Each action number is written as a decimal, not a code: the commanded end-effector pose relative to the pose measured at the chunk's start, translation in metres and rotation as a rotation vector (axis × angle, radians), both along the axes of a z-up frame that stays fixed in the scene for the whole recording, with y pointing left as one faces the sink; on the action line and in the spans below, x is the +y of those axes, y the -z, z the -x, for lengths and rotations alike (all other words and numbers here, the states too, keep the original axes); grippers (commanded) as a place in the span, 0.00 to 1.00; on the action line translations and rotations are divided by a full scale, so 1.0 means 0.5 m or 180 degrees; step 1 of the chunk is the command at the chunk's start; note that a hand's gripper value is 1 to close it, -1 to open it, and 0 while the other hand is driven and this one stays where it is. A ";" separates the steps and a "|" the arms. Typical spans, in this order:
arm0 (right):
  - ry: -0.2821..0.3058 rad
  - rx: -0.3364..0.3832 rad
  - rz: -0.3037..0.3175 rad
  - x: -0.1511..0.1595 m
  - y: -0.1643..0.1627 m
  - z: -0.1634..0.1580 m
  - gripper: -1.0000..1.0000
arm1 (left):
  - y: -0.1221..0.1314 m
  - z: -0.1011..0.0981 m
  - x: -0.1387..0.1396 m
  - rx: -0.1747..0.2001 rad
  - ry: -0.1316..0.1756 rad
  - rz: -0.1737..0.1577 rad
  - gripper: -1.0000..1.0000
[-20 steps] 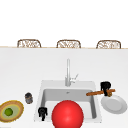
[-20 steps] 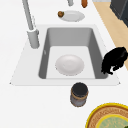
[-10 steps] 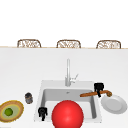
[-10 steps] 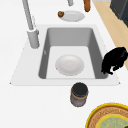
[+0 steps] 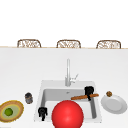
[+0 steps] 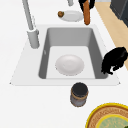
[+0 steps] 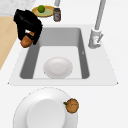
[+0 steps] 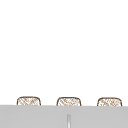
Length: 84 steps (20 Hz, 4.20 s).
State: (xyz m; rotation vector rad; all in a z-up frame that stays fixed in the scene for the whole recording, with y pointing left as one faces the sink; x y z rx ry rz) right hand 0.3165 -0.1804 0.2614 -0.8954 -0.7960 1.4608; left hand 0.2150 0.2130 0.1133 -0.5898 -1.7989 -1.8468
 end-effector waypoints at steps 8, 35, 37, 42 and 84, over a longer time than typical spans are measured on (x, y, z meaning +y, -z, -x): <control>-0.0003 0.0002 0.0014 0.102 0.177 -0.018 1.00 | 0.000 0.000 0.000 0.0000 0.0000 0.0000 0.50; 0.0366 0.0116 -0.0045 0.241 0.549 -0.124 1.00 | 0.000 0.000 0.000 0.0000 0.0000 0.0000 0.50; 0.0372 0.0118 -0.0006 0.244 0.579 -0.139 1.00 | 0.000 0.000 0.000 0.0000 0.0000 0.0000 0.50; 0.0412 0.0124 0.0026 0.248 0.642 -0.177 1.00 | 0.000 0.000 0.000 0.0000 0.0000 0.0000 0.50; -0.0091 0.0971 -0.0202 0.174 0.549 -0.203 0.00 | 0.000 0.000 0.000 0.0000 0.0000 0.0000 0.50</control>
